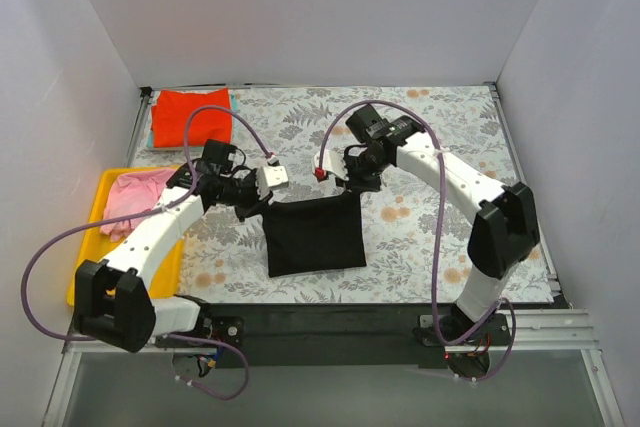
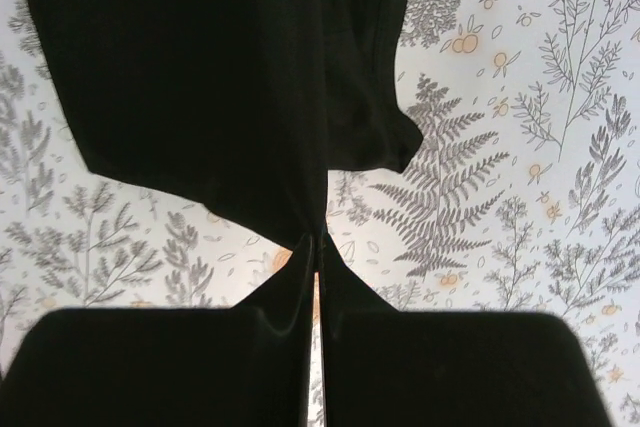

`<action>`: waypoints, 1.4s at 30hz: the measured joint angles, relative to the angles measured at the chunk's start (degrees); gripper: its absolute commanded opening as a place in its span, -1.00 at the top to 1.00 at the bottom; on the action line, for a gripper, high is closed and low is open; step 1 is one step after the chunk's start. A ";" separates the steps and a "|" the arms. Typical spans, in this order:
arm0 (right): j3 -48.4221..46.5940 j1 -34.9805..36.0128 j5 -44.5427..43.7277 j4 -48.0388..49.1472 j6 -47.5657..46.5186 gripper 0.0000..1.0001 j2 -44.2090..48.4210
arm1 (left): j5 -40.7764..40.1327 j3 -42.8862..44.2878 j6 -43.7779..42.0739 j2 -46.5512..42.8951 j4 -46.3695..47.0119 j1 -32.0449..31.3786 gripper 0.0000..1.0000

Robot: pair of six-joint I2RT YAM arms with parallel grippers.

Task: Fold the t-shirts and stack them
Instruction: Fold the tshirt

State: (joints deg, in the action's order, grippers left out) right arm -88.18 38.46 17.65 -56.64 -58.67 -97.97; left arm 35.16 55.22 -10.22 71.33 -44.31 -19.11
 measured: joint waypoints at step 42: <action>12.33 -5.16 9.64 8.68 8.37 0.13 -7.19 | 1.38 -6.82 2.19 12.74 9.84 -0.50 0.28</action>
State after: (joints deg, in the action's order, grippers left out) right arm -75.85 33.30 27.29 -47.97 -50.30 -105.16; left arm 36.53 48.40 -8.03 84.07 -34.48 -19.62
